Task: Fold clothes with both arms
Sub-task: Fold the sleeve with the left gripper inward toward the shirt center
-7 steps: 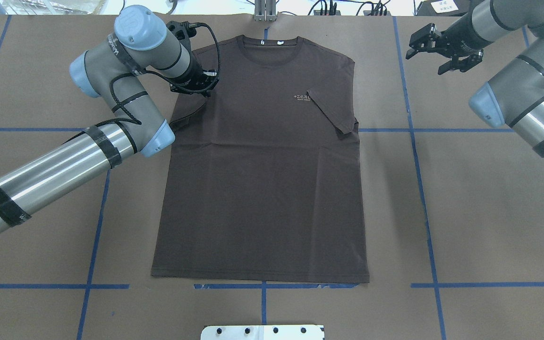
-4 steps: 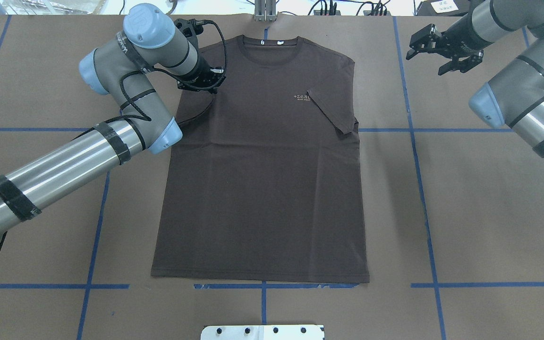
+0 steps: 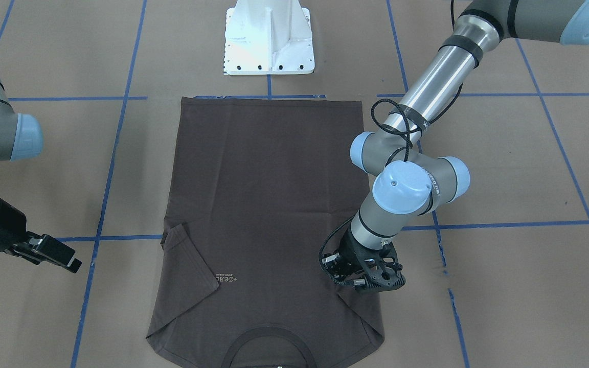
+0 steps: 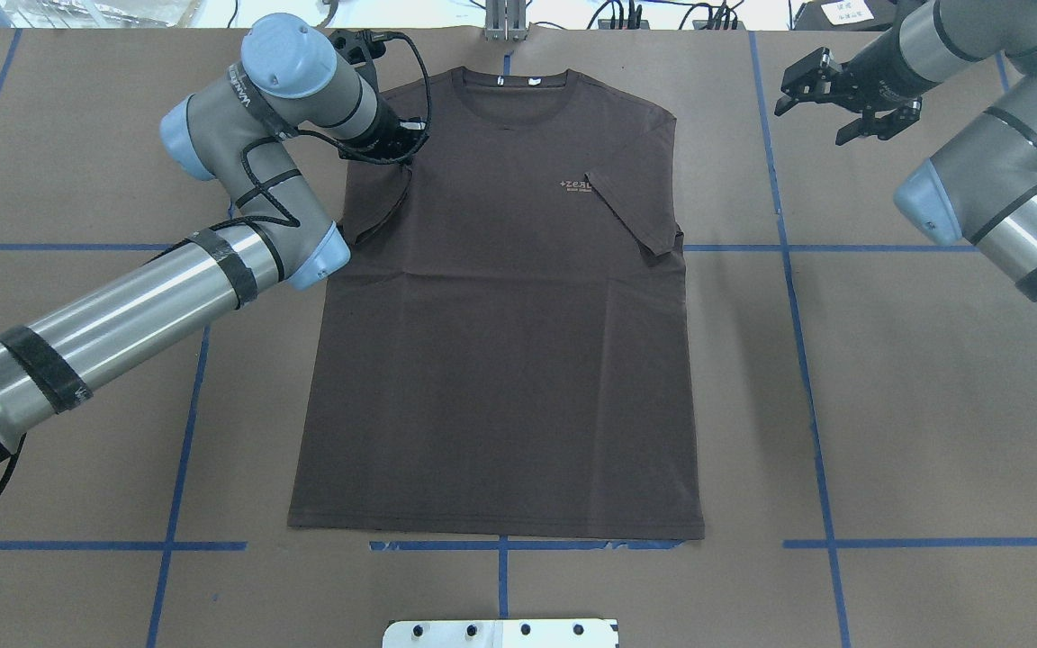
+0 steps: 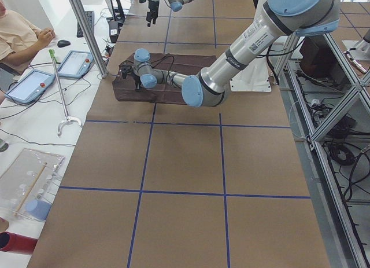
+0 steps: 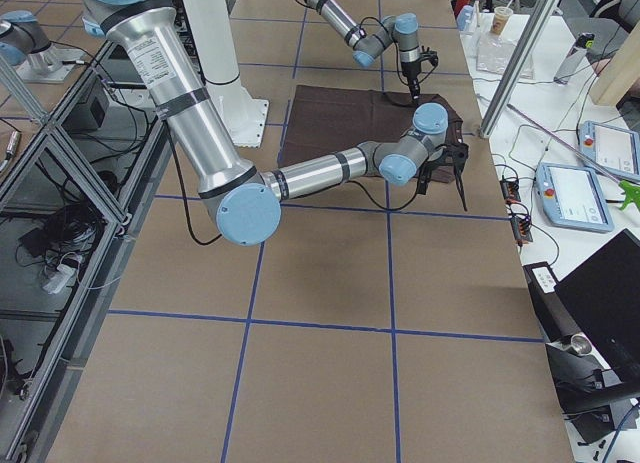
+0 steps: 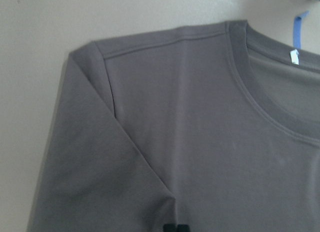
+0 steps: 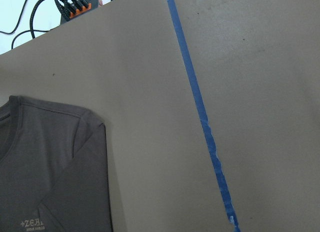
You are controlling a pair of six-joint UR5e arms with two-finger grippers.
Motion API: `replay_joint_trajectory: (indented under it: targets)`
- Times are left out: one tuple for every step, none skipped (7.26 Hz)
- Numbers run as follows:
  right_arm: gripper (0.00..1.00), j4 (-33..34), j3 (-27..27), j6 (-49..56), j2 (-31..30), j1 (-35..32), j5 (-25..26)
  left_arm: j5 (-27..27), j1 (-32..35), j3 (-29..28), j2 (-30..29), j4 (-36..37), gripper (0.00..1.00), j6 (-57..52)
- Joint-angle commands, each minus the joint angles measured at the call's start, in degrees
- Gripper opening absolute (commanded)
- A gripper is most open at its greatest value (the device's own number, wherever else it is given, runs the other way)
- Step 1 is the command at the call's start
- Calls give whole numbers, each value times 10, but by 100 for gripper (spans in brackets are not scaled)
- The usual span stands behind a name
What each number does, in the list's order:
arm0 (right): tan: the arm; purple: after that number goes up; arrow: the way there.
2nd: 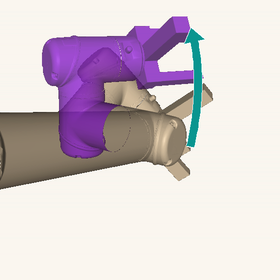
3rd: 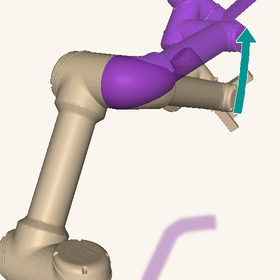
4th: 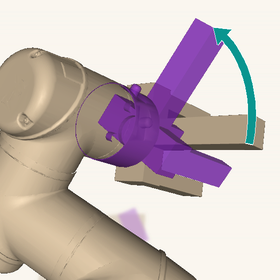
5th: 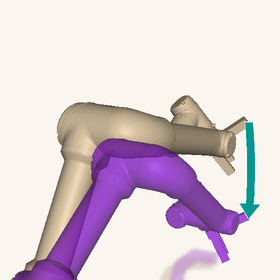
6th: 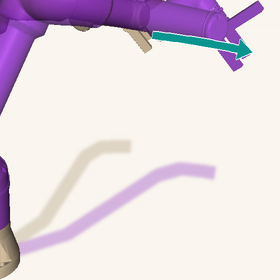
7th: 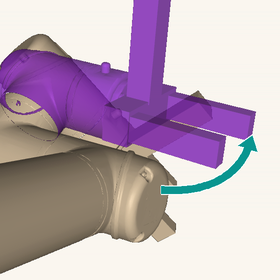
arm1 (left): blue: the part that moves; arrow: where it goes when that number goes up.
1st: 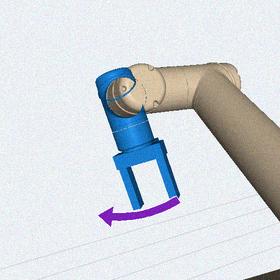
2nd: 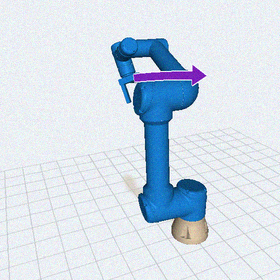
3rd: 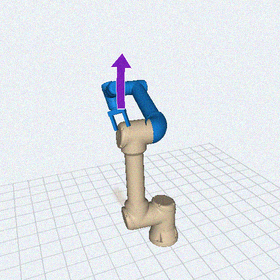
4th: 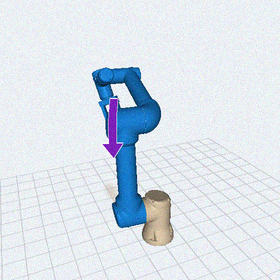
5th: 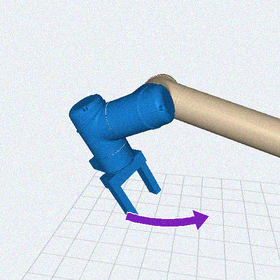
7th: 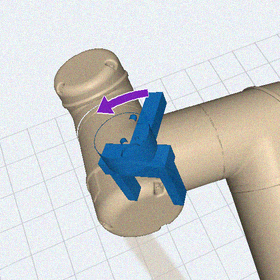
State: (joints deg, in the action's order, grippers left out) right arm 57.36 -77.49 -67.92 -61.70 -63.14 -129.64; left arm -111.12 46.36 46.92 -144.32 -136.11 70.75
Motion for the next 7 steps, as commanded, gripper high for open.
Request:
replay_joint_trajectory:
  targets:
    - [100, 0, 0, 0, 0, 0, 0, 4, 0, -3, 0, -9, 0, 0]
    - [100, 0, -2, 0, 1, 0, 0, 3, -1, -2, 0, -10, 72, -3]
    - [100, 0, -6, 0, 1, -1, -1, 2, 0, 11, 3, -9, 81, 0]
    - [100, 1, -14, -2, -3, -1, -3, -1, 0, 59, 22, -6, 85, 1]
    - [100, 6, -52, -33, -36, 11, 0, -2, 0, 123, 63, -3, 85, 1]
    - [100, 11, -129, -86, -90, 30, -1, -17, 0, 193, 104, 1, 84, 1]
    - [100, 42, -213, -124, -139, 59, 6, -40, 0, 280, 169, 4, 84, 4]
